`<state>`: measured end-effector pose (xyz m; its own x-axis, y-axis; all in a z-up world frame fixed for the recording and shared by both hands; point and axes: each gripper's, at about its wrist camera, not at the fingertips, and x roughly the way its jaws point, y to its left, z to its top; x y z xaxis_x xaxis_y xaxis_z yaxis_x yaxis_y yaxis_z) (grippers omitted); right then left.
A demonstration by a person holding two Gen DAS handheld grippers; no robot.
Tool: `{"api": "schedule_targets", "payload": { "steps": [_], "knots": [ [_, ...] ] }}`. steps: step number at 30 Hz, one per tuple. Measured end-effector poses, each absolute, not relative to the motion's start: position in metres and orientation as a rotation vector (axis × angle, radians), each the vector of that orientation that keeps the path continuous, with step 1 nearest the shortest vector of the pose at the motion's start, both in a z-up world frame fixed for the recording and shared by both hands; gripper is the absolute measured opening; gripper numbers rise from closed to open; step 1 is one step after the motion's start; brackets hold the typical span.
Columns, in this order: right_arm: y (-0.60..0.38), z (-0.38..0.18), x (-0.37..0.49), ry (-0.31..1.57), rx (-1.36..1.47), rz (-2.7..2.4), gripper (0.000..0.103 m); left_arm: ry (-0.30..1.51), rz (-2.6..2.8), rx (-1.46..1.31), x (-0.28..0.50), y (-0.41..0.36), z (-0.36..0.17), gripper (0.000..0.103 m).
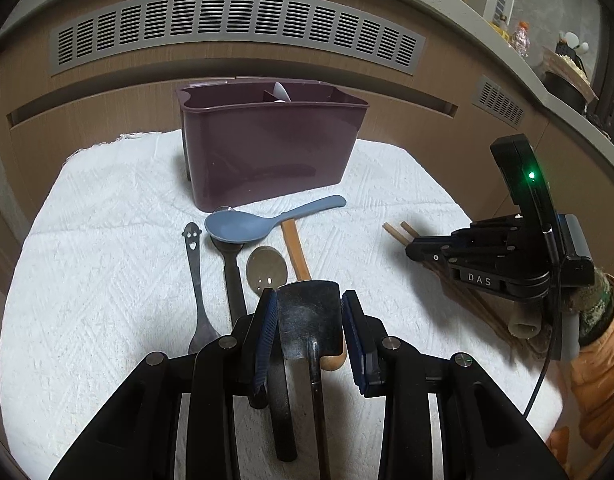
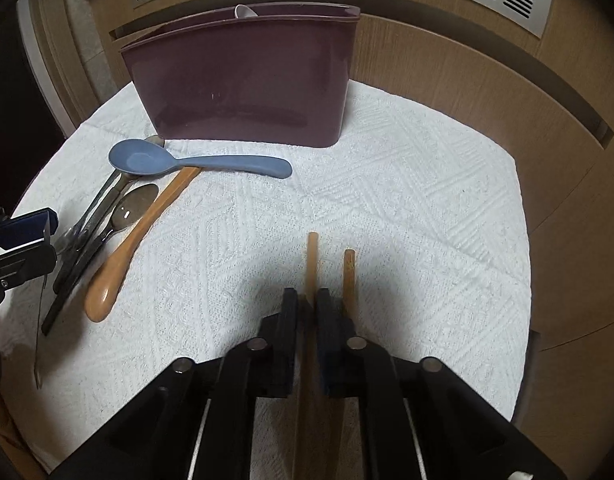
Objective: Organize utensils
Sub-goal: 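Grasp the small metal scoop with the left tool while the right tool holds the chopsticks, then raise chopsticks and scoop over the holder, lower them in, open both tools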
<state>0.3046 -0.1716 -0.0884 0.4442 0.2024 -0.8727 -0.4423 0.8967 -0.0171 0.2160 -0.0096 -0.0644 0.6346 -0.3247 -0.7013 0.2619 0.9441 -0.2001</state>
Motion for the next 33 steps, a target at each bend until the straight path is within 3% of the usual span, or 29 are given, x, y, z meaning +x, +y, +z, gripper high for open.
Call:
{"api": "schedule_targets", "payload": {
  "steps": [12, 21, 28, 33],
  "knots": [
    [-0.178, -0.027, 0.234, 0.845, -0.131, 0.449, 0.006, 0.710, -0.338, -0.067, 0.175, -0.006, -0.021, 0.033],
    [-0.186, 0.058, 0.186, 0.582, -0.065, 0.470, 0.006, 0.483, -0.329, -0.021, 0.141, -0.009, 0.066, 0.033],
    [-0.171, 0.157, 0.198, 0.310, -0.086, 0.429, 0.006, 0.272, -0.292, 0.023, 0.181, -0.006, 0.161, 0.033],
    [-0.169, 0.210, 0.233, 0.188, -0.028, 0.429, 0.006, 0.196, -0.284, -0.005, 0.226, 0.003, 0.195, 0.033]
  ]
}}
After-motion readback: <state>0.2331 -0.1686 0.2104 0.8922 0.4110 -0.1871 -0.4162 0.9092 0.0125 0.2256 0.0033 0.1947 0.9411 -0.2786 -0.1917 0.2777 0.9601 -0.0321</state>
